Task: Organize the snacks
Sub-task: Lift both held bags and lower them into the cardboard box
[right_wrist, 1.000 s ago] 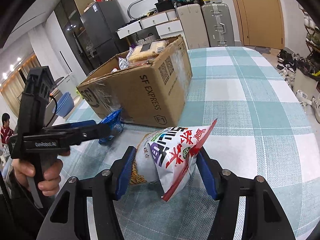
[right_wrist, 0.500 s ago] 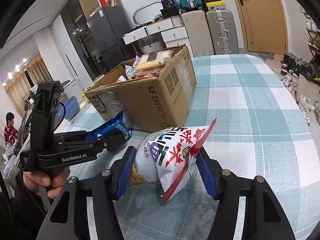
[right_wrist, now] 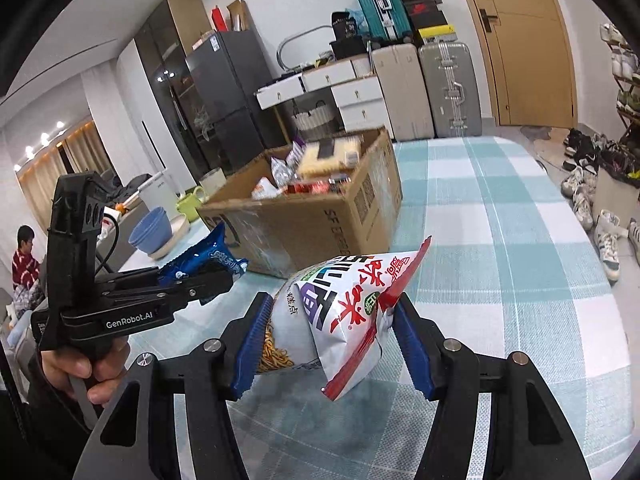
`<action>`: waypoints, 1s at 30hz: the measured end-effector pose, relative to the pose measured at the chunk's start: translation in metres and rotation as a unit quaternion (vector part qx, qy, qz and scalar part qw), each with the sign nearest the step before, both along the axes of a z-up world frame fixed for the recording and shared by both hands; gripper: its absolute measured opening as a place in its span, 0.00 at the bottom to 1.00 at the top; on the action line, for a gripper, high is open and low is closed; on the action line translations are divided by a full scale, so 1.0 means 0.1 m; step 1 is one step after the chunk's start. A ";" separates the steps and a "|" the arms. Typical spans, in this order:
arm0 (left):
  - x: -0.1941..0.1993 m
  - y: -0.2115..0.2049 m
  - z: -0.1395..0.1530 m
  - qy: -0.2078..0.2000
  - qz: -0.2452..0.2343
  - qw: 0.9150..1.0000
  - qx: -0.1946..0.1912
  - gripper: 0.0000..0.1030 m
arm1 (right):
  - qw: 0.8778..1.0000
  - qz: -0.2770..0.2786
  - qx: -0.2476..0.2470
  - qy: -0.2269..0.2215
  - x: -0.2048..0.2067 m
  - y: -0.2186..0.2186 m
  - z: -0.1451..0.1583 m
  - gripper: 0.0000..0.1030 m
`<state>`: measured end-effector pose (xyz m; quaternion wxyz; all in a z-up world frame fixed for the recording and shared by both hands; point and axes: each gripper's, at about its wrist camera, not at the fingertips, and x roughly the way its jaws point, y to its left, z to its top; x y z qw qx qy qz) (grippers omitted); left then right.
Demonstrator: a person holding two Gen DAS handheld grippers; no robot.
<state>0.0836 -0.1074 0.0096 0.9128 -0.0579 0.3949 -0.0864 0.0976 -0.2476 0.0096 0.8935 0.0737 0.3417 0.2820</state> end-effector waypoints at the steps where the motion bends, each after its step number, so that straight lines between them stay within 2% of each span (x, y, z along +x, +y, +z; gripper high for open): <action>1: -0.04 0.01 0.05 -0.004 0.001 1.000 0.000 0.28 | 1.000 0.000 -0.002 -0.006 -0.01 0.01 0.04 0.60; 11: -0.38 0.44 0.49 -0.046 0.018 0.999 0.004 0.28 | 0.999 0.006 -0.004 -0.043 0.02 0.16 0.38 0.59; 24: -0.26 0.54 0.99 -0.090 0.033 0.995 0.028 0.28 | 0.997 0.018 -0.009 -0.073 0.32 0.39 0.71 0.59; 30: -0.11 0.62 1.08 -0.095 0.042 0.994 0.028 0.28 | 0.997 0.022 -0.009 -0.075 0.51 0.52 0.74 0.59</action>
